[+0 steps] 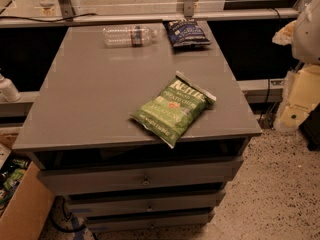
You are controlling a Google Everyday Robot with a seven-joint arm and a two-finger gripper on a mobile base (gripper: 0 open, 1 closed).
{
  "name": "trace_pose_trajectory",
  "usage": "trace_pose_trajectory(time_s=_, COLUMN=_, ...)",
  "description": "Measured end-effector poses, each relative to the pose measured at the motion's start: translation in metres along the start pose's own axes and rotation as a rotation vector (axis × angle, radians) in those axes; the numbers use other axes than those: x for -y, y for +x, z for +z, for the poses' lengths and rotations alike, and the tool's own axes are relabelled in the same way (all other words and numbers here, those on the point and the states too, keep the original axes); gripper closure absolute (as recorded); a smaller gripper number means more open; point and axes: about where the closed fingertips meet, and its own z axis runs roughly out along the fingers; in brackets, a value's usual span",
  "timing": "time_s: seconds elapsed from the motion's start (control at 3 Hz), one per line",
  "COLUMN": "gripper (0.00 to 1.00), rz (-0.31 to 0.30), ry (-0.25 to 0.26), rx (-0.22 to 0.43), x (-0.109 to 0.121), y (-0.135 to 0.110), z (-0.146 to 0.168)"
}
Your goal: Move green jalapeno chip bag near water bottle
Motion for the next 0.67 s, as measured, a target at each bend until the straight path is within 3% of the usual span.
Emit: trace_pose_trajectory(time_s=0.67, gripper=0.0, rz=-0.001, ry=0.004, rx=0.025, x=0.0038, y=-0.0002, z=0.0042)
